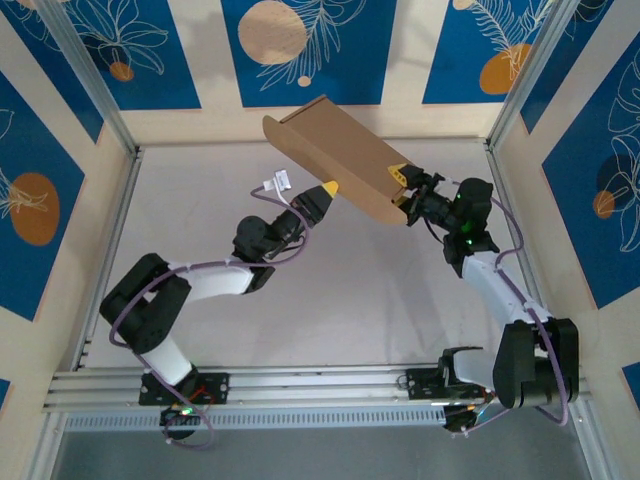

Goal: Fold the paper box

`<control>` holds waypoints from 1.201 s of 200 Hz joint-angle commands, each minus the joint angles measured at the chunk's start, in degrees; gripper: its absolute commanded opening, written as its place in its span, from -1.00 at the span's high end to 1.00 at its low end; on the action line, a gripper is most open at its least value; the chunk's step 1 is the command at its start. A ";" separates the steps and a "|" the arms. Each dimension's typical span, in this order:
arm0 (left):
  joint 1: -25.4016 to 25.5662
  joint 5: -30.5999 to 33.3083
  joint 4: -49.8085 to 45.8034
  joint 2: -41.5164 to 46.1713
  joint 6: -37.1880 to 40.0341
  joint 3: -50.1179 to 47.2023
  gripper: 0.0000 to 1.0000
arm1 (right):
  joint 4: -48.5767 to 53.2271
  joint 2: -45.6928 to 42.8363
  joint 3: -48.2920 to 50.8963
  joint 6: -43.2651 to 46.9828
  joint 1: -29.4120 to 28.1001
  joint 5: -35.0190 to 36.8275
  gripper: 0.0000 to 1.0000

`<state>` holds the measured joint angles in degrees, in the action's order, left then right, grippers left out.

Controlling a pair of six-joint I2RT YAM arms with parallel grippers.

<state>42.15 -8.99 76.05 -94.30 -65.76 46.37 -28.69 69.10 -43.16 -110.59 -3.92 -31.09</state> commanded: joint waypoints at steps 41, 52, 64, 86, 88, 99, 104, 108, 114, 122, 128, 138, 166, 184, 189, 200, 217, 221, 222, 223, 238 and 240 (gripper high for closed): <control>-1.01 -1.58 -3.57 4.22 -2.43 -6.52 0.07 | 9.72 -5.80 -5.34 10.61 2.58 -5.64 0.14; -1.10 -2.55 -4.82 6.56 -1.90 -7.39 0.02 | 12.13 -5.89 -5.65 12.38 2.96 -6.20 0.14; -1.16 -3.71 -9.33 10.26 0.03 -8.19 -0.01 | 13.85 -6.07 -5.34 13.49 3.60 -6.52 0.13; -1.09 -3.73 -25.13 20.48 8.01 -9.01 -0.06 | 18.20 -6.34 -5.12 15.43 4.45 -7.59 0.11; -1.08 -3.61 -26.89 21.64 8.78 -8.95 -0.05 | 18.57 -6.34 -5.17 15.47 4.45 -7.72 0.11; -0.87 -2.66 -37.39 28.10 15.82 -8.41 -0.08 | 20.62 -6.46 -4.97 16.04 4.60 -8.28 0.10; -0.56 -1.73 -43.03 31.14 20.25 -7.49 -0.09 | 21.68 -6.50 -5.05 16.35 4.63 -8.56 0.10; -0.03 -0.38 -48.56 33.51 24.37 -6.16 -0.10 | 22.36 -6.60 -5.09 16.68 4.63 -8.78 0.10; 1.03 2.42 -57.72 36.46 31.06 -3.62 -0.15 | 23.58 -6.71 -5.16 17.29 4.64 -8.89 0.10; 2.73 6.36 -68.12 39.20 39.68 -0.44 -0.19 | 25.06 -6.85 -5.16 18.16 4.63 -9.09 0.10; 3.94 8.87 -73.32 40.71 45.20 1.87 -0.22 | 26.22 -6.92 -5.11 18.92 4.63 -9.34 0.10; 5.75 14.02 -81.92 41.61 52.44 6.01 -0.27 | 27.59 -6.80 -5.09 19.71 4.71 -9.78 0.10; 12.91 25.84 -95.12 39.33 71.62 16.39 -0.30 | 30.32 -5.75 -5.19 20.92 4.81 -11.39 0.10; 18.05 30.05 -101.01 35.18 83.96 22.30 -0.30 | 31.27 -4.44 -5.38 20.98 4.82 -13.10 0.09; 19.30 30.47 -102.76 34.02 87.30 23.71 -0.30 | 31.57 -4.18 -5.49 21.09 4.83 -13.50 0.09; 21.95 31.57 -106.38 31.75 94.44 26.42 -0.33 | 32.78 -3.83 -5.92 21.73 4.82 -14.27 0.08; 25.44 35.51 -109.95 29.37 103.96 28.48 -0.38 | 35.15 -3.52 -7.01 23.54 4.89 -15.10 0.07; 25.90 36.57 -110.14 28.88 105.82 28.71 -0.40 | 35.50 -3.50 -7.18 23.88 4.91 -15.26 0.06; 26.07 36.93 -110.15 28.77 106.27 28.70 -0.40 | 35.57 -3.52 -7.23 23.95 4.90 -15.24 0.06; 26.19 37.24 -110.15 28.62 106.67 28.78 -0.40 | 35.60 -3.48 -7.26 23.98 4.90 -15.32 0.06; 27.01 40.51 -110.55 26.57 111.76 29.71 -0.43 | 35.37 -3.51 -7.33 24.04 4.81 -16.17 0.05; 27.08 40.80 -110.65 26.26 112.37 29.87 -0.43 | 35.37 -3.51 -7.34 24.06 4.87 -16.25 0.05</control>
<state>67.79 23.24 -27.18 -66.26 29.52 73.06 4.60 65.87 -47.68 -88.66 0.62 -43.24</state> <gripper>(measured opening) 0.707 0.519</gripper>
